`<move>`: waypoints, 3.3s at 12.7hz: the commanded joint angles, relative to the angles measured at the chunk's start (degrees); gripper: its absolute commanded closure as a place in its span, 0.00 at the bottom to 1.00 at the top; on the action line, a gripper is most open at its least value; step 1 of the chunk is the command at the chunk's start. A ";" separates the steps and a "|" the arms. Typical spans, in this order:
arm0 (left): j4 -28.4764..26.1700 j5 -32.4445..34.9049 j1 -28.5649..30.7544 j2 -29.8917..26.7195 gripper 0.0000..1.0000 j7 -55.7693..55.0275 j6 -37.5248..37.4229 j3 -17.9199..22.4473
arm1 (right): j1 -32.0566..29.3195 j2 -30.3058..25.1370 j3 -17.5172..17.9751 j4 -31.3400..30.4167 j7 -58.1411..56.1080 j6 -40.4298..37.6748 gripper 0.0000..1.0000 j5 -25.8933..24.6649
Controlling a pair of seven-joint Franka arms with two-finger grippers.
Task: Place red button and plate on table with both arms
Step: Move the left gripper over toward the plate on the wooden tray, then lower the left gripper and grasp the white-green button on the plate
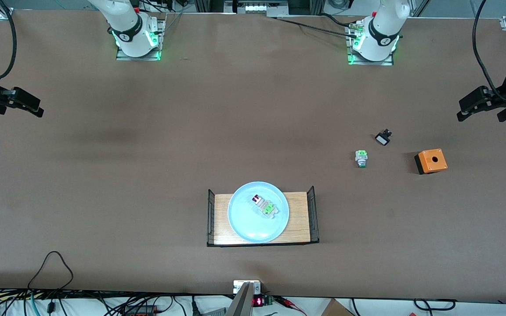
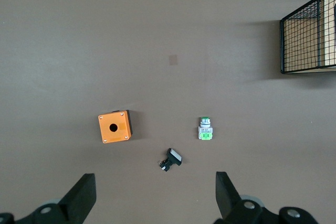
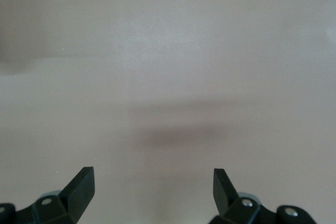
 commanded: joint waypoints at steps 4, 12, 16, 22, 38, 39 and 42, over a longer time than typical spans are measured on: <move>1.39 2.40 -0.61 1.39 0.00 -1.91 -0.82 -0.20 | -0.77 -1.02 -0.09 -1.17 -0.80 0.39 0.00 -0.32; 4.70 -0.49 -7.27 10.16 0.00 -36.38 -0.73 -0.55 | -0.68 -0.93 0.00 -1.08 -0.80 0.48 0.00 -0.40; 19.20 -3.93 -12.55 22.37 0.00 -66.97 -0.73 -0.55 | -0.68 -0.93 -0.09 -1.08 -0.80 0.57 0.00 -0.40; 30.39 -4.02 -19.67 31.89 0.00 -97.41 4.61 -0.46 | -0.68 -0.93 0.00 -1.08 -0.80 0.57 0.00 -0.40; 33.12 25.07 -38.05 43.40 0.00 -97.89 19.04 0.24 | -0.77 -0.76 -0.09 -1.08 -0.80 0.48 0.00 -0.40; 33.12 25.94 -38.40 43.84 0.00 -97.89 19.13 0.24 | -0.77 -0.76 -0.09 -1.08 -0.89 0.40 0.00 -0.40; 33.12 28.58 -39.46 44.46 0.00 -97.98 19.13 0.24 | -1.12 -0.67 -0.17 -1.08 -0.89 0.31 0.00 -0.32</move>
